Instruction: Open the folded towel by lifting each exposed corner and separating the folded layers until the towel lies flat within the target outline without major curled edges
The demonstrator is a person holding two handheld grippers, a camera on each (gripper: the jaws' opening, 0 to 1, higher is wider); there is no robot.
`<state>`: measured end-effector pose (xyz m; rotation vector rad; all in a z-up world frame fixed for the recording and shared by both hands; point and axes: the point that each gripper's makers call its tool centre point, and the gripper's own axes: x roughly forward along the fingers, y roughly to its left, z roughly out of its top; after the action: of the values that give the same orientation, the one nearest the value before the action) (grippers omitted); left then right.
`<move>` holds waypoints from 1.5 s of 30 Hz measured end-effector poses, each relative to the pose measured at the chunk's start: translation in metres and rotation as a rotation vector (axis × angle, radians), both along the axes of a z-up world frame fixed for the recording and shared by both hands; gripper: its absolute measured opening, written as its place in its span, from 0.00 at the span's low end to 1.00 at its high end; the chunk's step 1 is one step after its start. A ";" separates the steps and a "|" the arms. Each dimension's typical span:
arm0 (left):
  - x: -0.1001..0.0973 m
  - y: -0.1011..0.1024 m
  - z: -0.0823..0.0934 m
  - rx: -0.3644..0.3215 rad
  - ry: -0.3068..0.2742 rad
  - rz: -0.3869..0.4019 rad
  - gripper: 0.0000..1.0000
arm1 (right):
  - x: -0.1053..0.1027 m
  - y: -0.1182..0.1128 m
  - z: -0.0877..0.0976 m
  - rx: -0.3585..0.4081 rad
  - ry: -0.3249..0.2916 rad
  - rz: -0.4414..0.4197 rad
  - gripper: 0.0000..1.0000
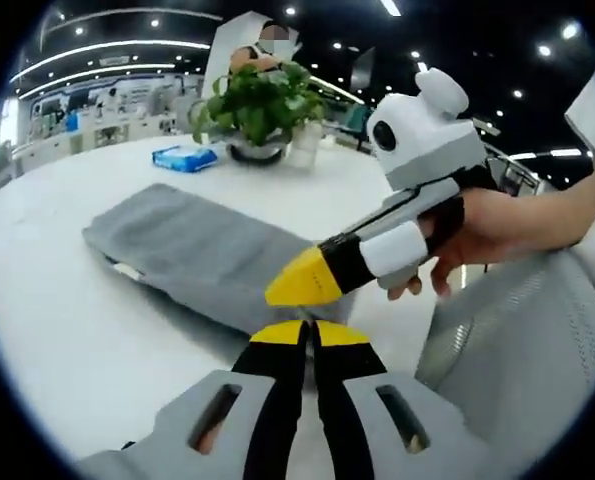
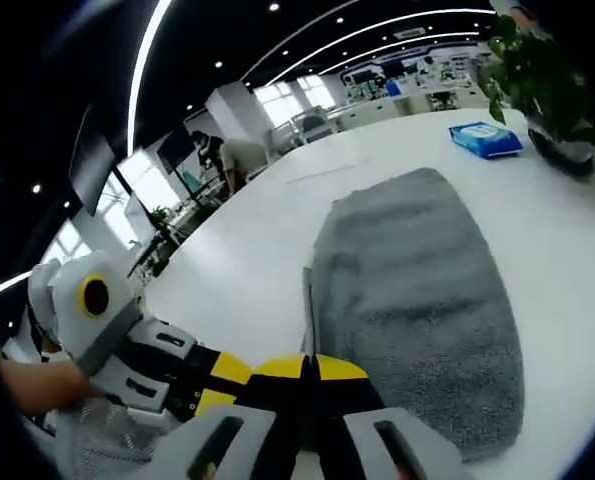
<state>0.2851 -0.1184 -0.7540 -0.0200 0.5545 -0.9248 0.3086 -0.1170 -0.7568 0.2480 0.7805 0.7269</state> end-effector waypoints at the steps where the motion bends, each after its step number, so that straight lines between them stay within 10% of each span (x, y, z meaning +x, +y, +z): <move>1: 0.001 0.001 0.000 -0.003 0.001 0.009 0.02 | 0.001 -0.001 0.001 0.001 -0.005 -0.003 0.00; 7: 0.006 0.004 -0.013 0.079 -0.051 0.016 0.01 | 0.005 -0.003 0.002 -0.049 -0.056 0.006 0.00; 10: 0.005 0.012 -0.028 0.152 0.012 0.021 0.00 | 0.015 -0.013 0.010 -0.097 -0.147 -0.016 0.00; 19: 0.004 0.018 -0.049 0.286 -0.024 0.003 0.00 | 0.021 -0.026 0.013 -0.058 -0.118 -0.083 0.00; 45: 0.022 0.049 -0.048 0.303 -0.039 0.131 0.00 | 0.038 -0.080 0.012 -0.125 -0.125 -0.250 0.00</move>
<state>0.3068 -0.0697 -0.8024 0.2318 0.6449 -0.7055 0.3466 -0.1972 -0.7452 0.1810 0.6594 0.4510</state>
